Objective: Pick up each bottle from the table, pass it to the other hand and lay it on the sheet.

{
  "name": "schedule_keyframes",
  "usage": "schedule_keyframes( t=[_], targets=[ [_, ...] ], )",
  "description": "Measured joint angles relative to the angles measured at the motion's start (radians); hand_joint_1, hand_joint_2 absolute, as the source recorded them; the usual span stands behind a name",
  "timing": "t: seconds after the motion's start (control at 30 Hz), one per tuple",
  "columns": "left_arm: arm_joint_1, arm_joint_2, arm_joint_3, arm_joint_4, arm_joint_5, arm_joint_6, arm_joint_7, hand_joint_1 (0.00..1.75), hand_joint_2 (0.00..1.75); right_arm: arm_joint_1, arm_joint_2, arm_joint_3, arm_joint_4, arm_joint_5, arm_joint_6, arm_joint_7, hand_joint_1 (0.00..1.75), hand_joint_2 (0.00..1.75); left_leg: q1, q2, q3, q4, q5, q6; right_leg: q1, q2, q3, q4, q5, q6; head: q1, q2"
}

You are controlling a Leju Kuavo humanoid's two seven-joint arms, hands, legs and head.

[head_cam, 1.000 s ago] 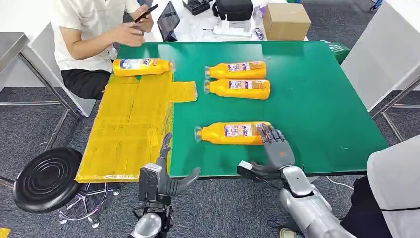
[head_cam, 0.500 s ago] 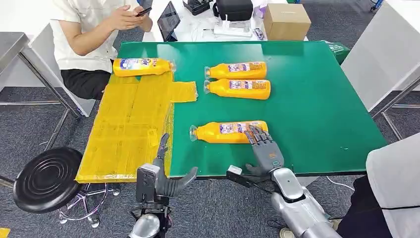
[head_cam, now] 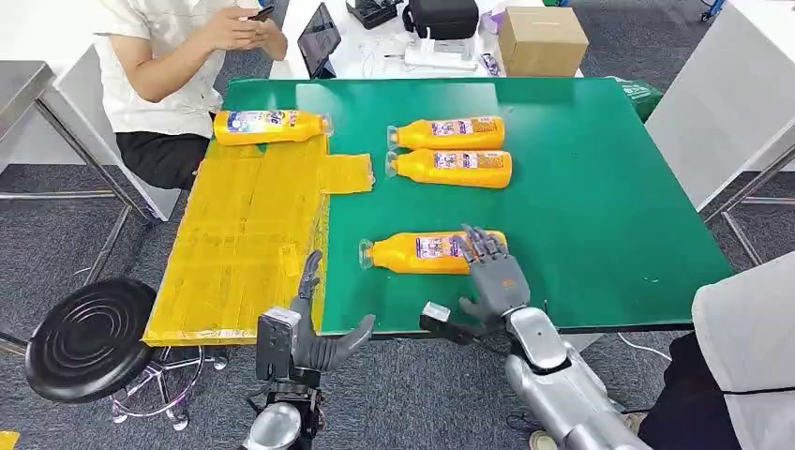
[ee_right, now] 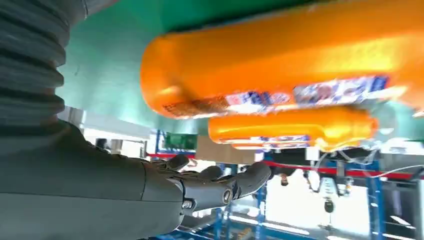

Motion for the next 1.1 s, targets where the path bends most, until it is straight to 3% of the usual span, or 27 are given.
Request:
schedule_keyframes(
  t=[0.57,1.1],
  targets=[
    [-0.036,0.000,-0.028,0.016,0.061,-0.043,0.031,0.00,1.75,-0.135,0.077,-0.061,0.287,-0.087,0.000,-0.055,0.00,1.75,0.000,0.000,0.000,0.000,0.000,0.000,0.000,0.000,0.000,0.000,0.000,0.000,0.000,0.000],
    [-0.070,-0.001,-0.048,0.052,0.165,-0.101,0.066,0.00,1.75,-0.211,0.107,-0.060,0.430,-0.017,-0.013,-0.019,0.00,1.75,0.000,0.000,0.000,0.000,0.000,0.000,0.000,0.000,0.000,0.000,0.000,0.000,0.000,0.000]
  ],
)
